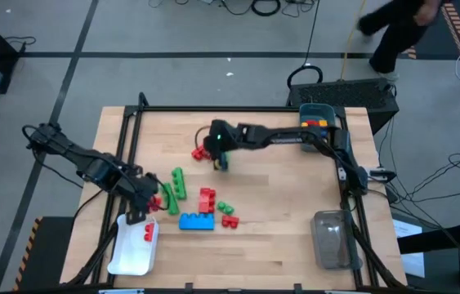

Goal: Sort blocks by size
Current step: Put the two stud red game piece into the white bin

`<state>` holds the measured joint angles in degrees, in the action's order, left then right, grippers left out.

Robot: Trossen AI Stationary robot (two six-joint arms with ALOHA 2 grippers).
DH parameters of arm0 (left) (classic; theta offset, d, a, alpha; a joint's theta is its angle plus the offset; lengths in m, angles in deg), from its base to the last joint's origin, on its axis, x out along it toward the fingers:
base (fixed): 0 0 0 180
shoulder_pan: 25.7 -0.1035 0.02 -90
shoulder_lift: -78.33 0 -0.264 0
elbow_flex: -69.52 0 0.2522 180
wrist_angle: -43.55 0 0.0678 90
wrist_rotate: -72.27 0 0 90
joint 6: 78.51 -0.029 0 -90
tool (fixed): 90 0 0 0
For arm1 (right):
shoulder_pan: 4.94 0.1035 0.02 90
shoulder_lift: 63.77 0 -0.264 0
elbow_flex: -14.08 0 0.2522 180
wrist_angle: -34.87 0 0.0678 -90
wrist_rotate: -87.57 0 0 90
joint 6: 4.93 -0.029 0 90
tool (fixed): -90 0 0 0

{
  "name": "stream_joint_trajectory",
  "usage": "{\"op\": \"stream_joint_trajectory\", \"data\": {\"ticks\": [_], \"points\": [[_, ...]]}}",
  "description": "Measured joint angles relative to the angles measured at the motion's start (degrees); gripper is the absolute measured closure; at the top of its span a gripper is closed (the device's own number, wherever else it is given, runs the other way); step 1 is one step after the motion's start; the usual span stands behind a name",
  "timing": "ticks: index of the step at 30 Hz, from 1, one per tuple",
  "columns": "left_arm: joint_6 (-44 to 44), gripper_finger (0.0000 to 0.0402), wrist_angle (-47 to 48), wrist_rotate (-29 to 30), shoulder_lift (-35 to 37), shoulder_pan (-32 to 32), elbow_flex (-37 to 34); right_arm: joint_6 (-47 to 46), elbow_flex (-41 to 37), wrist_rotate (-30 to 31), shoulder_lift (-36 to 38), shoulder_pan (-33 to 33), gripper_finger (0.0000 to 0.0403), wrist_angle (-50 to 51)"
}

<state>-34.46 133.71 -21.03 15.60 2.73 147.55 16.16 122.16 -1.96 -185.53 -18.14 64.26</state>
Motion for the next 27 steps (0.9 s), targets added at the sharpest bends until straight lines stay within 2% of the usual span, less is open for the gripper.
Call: {"op": "stream_joint_trajectory", "data": {"ticks": [5,9,13,19,24,27], "points": [[8.6,0.0287,0.2,-8.7,-0.1,5.2,0.3,4.9,0.0,-5.2,-1.0,-5.0,0.0197,3.0],[15.1,0.0288,0.1,-10.5,-0.6,9.0,0.3,8.4,0.0,-8.6,-1.8,-7.3,0.0197,2.6],[19.0,0.0288,-2.7,-12.5,-1.8,11.9,-0.6,11.0,1.2,-9.3,-3.4,-8.3,0.0197,3.6],[21.7,0.0287,-6.5,-17.2,-6.0,13.6,-2.2,10.6,8.9,-10.0,-6.1,-7.9,0.0197,10.4],[22.1,0.0284,-7.2,-18.9,-9.0,13.6,-2.2,4.2,16.5,-10.0,-6.5,-7.5,0.0197,16.9],[22.3,0.0283,-7.1,-19.7,-9.9,13.6,-2.2,3.9,20.9,-9.8,-6.2,-7.2,0.0197,21.7]]}}
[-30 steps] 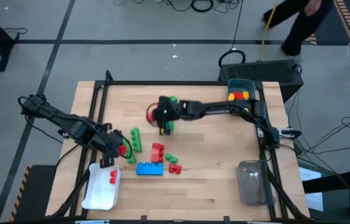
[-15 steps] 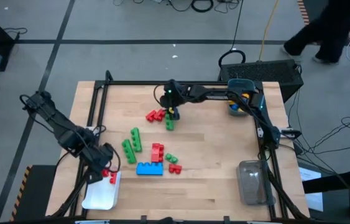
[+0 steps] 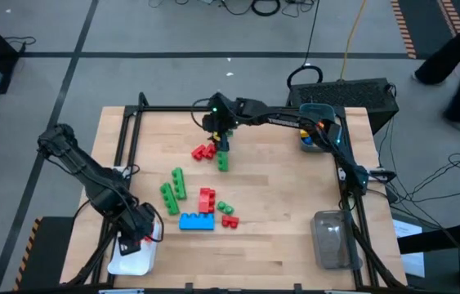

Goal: Sort blocks by size
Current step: Put the two stud red game piece into the white bin

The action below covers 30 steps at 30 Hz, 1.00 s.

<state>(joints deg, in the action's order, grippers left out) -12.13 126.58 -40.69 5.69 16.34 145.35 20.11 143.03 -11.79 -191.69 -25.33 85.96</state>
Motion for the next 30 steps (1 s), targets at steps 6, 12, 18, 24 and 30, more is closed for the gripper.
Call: {"op": "stream_joint_trajectory", "data": {"ticks": [6,12,18,24,30], "points": [[0.8,0.0282,0.0,-0.5,-1.5,0.0,0.0,11.7,4.9,4.0,-2.6,1.0,0.0197,12.7],[0.4,0.0281,-0.1,1.4,-3.1,0.0,0.0,25.8,4.9,9.4,-6.1,0.4,0.0197,15.7],[0.2,0.0279,-0.3,6.4,-3.3,0.0,0.0,31.0,4.9,9.1,-9.3,0.3,0.0197,17.6],[-1.3,0.0234,0.3,8.4,-3.3,0.0,0.0,32.9,4.9,11.1,-10.8,1.2,0.0197,18.0],[-0.9,0.0205,0.9,9.1,-3.3,-0.1,0.0,32.9,4.9,12.8,-9.4,-0.2,0.0197,16.4]]}}
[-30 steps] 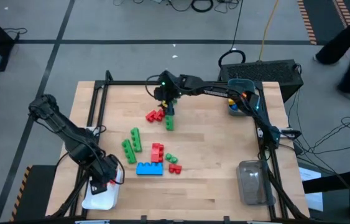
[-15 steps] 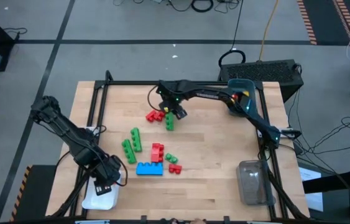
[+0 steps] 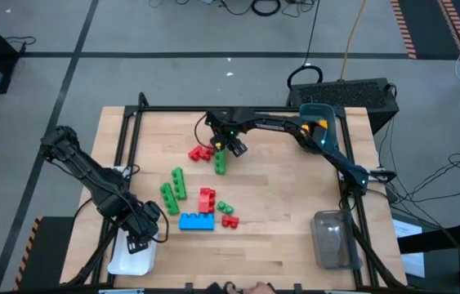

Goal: Sort blocks by size
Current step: Put the two stud red game piece into the white bin, then put the two stud green piece into the white bin

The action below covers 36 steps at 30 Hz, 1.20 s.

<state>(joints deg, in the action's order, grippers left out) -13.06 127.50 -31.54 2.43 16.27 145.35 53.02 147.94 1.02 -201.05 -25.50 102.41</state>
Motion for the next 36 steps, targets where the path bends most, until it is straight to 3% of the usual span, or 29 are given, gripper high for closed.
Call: {"op": "stream_joint_trajectory", "data": {"ticks": [9,13,26,36], "points": [[3.3,0.0203,1.4,0.8,0.0,0.0,0.0,-1.3,3.2,-0.8,0.1,-6.3,0.0197,-0.6],[3.3,0.0203,1.3,0.9,0.0,0.0,0.0,-2.4,3.2,-5.8,-0.4,-7.9,0.0197,-0.7],[3.3,0.0203,1.4,3.5,0.0,0.0,0.0,1.3,3.2,-8.1,-2.3,-7.0,0.0200,0.4],[3.2,0.0203,2.0,4.0,0.0,0.0,0.0,0.4,3.2,-7.9,-3.1,-7.0,0.0276,2.5]]}}
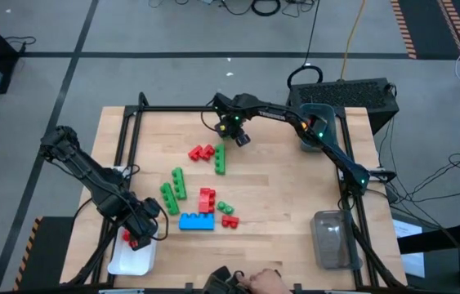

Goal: Sort blocks by size
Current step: Put the two stud green piece into the white bin

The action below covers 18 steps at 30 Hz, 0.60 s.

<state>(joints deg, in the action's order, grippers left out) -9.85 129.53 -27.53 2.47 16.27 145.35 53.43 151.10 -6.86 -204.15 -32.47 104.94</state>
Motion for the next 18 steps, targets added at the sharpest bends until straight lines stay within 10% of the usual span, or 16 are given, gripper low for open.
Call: {"op": "stream_joint_trajectory", "data": {"ticks": [18], "points": [[-0.1,0.0203,0.3,7.3,0.1,0.0,0.0,-8.4,-0.1,0.2,2.4,-0.4,0.0355,5.9]]}}
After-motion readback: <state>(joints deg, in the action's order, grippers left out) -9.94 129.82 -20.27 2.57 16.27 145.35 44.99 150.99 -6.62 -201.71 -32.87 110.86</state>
